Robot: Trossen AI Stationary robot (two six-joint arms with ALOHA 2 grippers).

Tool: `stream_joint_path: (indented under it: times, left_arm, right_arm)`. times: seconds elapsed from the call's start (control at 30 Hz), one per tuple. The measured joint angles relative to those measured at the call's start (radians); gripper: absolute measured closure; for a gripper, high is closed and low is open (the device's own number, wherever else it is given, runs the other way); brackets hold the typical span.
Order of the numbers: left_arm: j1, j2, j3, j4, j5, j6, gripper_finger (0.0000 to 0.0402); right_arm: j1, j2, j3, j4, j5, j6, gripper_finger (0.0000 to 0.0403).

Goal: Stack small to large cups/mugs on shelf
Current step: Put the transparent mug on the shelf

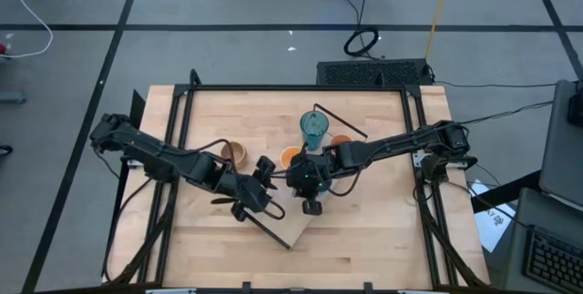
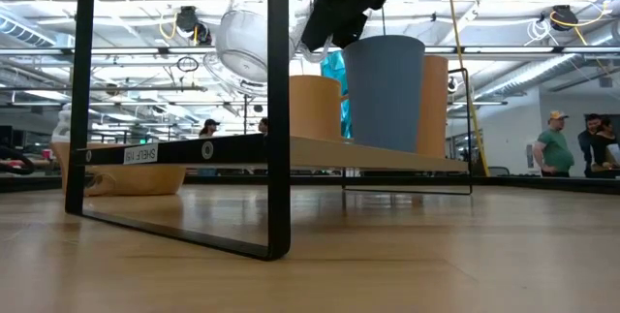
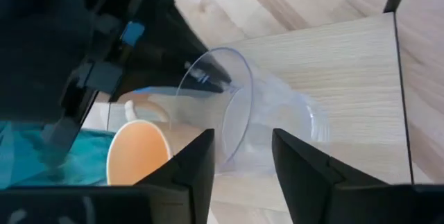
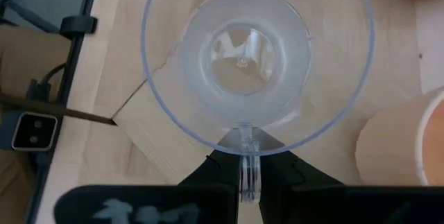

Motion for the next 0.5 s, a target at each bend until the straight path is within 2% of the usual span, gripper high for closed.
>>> stream_joint_path:
  times: [0.5]
  left_arm:
    - [0.042,0.002,0.0,0.008,0.119,0.117,0.0257]
  right_arm:
    - [0.0,0.0,0.0,-0.009,-0.001,-0.256,0.0385]
